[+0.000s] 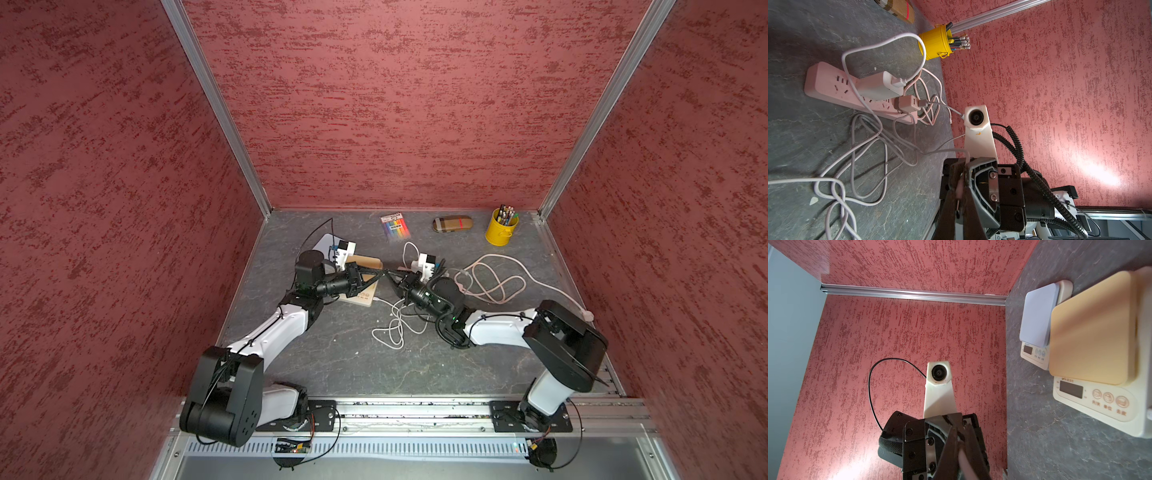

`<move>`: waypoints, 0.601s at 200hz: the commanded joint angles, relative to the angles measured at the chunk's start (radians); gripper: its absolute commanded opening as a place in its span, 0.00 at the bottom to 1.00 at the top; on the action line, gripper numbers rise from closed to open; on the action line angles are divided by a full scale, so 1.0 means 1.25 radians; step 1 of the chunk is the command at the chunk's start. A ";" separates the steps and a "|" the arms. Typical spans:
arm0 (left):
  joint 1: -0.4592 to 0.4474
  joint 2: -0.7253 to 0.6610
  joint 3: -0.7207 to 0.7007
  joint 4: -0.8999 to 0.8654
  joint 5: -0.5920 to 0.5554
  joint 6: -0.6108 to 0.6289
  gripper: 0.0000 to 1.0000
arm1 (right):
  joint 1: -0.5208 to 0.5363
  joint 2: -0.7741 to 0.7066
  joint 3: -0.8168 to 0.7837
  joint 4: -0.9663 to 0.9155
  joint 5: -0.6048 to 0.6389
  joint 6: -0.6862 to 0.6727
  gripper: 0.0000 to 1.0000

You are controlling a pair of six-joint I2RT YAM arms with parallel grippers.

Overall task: Charge the electronic scale
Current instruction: Adjust the charging cable, then move the electronic scale to the center of the board.

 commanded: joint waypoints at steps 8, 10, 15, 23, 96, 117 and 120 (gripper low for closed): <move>0.028 -0.039 0.063 -0.235 -0.019 0.152 0.48 | 0.004 -0.015 0.006 -0.010 0.020 -0.018 0.00; 0.032 -0.043 0.068 -0.263 -0.033 0.169 0.49 | 0.004 -0.019 0.007 -0.022 0.024 -0.022 0.00; 0.039 -0.053 0.082 -0.345 -0.068 0.215 0.51 | 0.004 -0.028 0.007 -0.057 0.035 -0.030 0.00; 0.048 -0.067 0.102 -0.468 -0.148 0.292 0.52 | 0.004 -0.045 0.008 -0.123 0.055 -0.046 0.00; 0.279 -0.021 -0.046 -0.547 -0.422 0.288 0.47 | 0.004 -0.082 0.089 -0.464 0.146 -0.303 0.00; 0.310 0.095 -0.044 -0.445 -0.356 0.294 0.47 | 0.004 -0.080 0.103 -0.488 0.146 -0.348 0.00; 0.310 0.113 -0.041 -0.432 -0.350 0.294 0.47 | 0.003 -0.080 0.104 -0.492 0.146 -0.353 0.00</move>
